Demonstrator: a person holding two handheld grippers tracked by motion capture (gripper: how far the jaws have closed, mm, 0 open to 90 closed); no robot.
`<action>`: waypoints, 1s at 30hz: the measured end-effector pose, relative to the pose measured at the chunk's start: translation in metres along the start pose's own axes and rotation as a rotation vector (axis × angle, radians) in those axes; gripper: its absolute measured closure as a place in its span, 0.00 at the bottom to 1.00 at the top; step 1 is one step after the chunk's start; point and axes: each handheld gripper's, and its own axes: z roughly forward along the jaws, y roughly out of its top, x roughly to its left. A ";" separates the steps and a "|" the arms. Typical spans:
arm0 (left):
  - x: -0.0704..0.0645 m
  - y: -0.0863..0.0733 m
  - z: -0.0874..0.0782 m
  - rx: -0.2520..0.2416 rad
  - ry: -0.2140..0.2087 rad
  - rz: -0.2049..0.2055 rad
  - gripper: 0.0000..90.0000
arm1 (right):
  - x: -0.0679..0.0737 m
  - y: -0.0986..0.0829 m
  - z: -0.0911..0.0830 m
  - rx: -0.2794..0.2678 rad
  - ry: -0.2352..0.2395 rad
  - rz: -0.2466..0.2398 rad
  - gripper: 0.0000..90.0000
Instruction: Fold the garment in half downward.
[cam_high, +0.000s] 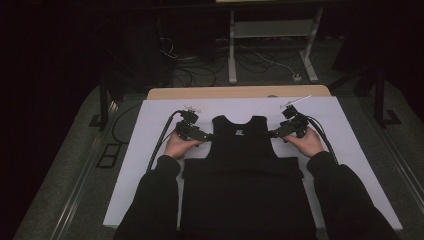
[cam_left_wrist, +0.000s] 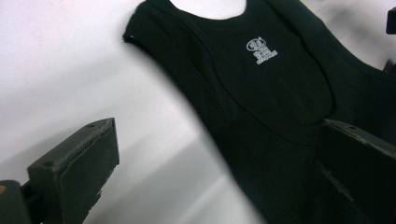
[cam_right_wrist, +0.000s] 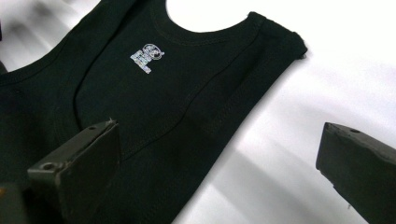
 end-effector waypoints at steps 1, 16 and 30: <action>-0.001 0.000 0.002 -0.003 -0.002 -0.004 0.00 | 0.000 0.000 0.001 0.002 0.001 0.000 0.00; -0.003 0.001 0.011 -0.033 -0.031 -0.024 0.15 | 0.002 0.000 0.010 -0.023 0.022 0.003 0.13; -0.007 0.005 0.020 -0.024 0.037 -0.039 0.36 | 0.005 0.000 0.020 -0.009 0.004 0.001 0.30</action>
